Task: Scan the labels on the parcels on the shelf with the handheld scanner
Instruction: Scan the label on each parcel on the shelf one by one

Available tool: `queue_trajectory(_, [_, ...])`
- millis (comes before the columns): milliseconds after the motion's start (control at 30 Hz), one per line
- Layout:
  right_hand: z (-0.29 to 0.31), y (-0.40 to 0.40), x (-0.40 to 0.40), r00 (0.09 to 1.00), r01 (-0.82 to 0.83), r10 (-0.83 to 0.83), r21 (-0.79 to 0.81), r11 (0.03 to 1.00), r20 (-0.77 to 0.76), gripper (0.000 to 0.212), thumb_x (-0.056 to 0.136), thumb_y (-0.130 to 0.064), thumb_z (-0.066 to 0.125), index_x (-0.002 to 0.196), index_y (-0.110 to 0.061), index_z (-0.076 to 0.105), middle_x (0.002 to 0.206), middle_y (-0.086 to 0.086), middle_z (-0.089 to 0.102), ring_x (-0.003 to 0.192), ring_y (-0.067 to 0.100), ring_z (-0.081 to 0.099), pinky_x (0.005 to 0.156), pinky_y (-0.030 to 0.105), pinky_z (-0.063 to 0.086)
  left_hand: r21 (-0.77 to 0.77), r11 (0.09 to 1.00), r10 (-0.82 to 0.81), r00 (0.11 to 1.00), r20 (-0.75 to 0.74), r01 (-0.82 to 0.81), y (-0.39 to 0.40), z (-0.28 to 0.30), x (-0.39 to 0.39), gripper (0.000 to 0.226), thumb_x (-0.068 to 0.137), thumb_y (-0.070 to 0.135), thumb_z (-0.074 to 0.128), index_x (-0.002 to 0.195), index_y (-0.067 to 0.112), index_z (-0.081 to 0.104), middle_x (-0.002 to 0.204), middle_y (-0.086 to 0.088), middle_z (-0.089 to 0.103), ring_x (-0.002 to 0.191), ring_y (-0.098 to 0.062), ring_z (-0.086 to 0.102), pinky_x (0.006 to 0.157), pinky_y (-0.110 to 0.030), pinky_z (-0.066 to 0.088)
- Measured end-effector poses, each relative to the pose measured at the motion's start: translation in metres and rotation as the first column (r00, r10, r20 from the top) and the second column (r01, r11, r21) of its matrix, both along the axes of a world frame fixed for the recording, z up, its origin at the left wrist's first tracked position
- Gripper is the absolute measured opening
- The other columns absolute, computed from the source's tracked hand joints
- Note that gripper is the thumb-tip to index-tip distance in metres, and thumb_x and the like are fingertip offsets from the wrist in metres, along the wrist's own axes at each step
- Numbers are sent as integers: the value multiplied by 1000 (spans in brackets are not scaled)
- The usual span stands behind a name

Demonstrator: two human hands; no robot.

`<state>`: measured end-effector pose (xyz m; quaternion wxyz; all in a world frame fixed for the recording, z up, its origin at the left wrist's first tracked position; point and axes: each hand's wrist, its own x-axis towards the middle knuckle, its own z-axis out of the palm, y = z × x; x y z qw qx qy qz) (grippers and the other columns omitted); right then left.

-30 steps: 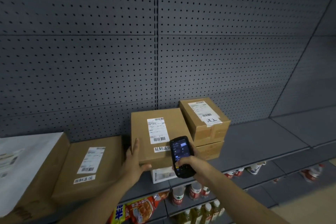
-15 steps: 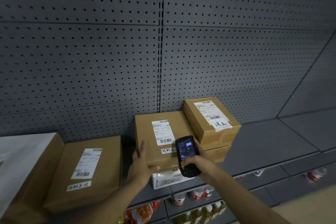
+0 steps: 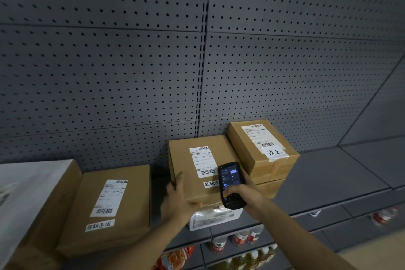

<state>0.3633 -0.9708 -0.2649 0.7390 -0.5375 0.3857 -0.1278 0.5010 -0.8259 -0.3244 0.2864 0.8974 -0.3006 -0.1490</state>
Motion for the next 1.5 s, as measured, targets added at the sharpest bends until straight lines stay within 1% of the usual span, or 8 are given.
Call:
queue_trajectory(200, [5,6,7,1000,-7,7,-53,999,9,78,66,19,67,129,-25,48,113,14,64,101,35,62,65,41,56,3,999,-49,998,-50,49,5,-6,11,123,58,58,77,144,42,-10,145,-8,26,123,-26,43,98,-46,45])
queue_trajectory(400, [0,27,38,997,-82,81,-60,995,-20,86,72,11,68,140,-27,33,116,11,60,104,33,60,89,50,52,-34,999,27,999,-40,-29,48,-4,35,121,59,71,70,150,31,0,154,-5,18,140,-25,24,111,-47,33])
queue_trajectory(533, [1,55,70,985,-170,171,-265,949,-18,87,67,13,72,135,-30,39,110,0,64,102,22,60,89,43,52,56,986,162,986,-38,-160,106,-11,57,116,63,74,64,151,24,8,157,-6,16,144,-27,19,114,-45,26])
queue_trajectory(700, [-5,102,114,943,-325,331,-300,897,-32,84,67,10,75,130,-32,39,111,-4,64,97,10,60,71,23,51,163,942,308,947,-87,-292,172,-25,82,112,64,62,74,149,27,11,154,-6,15,141,-28,21,111,-44,31])
queue_trajectory(833, [-25,137,142,913,-406,401,-226,886,-67,113,49,-3,79,148,-25,29,127,6,61,117,26,57,95,43,51,252,918,329,943,-57,-305,209,-34,101,117,56,69,73,147,27,12,150,-7,17,139,-28,20,112,-42,31])
queue_trajectory(967, [-51,157,156,922,-384,373,-116,916,-109,106,57,4,78,147,-26,31,127,9,62,114,27,58,76,30,50,291,915,315,945,-86,-279,225,-40,118,121,60,61,76,150,25,4,154,-8,3,143,-30,10,114,-41,26])
queue_trajectory(1200, [-81,177,164,929,-329,326,9,944,-174,102,47,-3,76,141,-25,40,120,9,65,107,28,62,71,32,51,338,927,196,978,-66,-163,228,-62,118,105,71,55,71,151,33,6,156,-16,-16,144,-36,-15,119,-43,16])
queue_trajectory(1500, [-86,173,153,930,-308,313,53,950,-193,97,56,0,77,142,-24,38,118,9,63,102,25,60,69,33,48,218,955,222,972,-74,-202,224,-62,111,81,77,39,71,146,30,30,152,-15,-5,143,-36,8,118,-39,25])
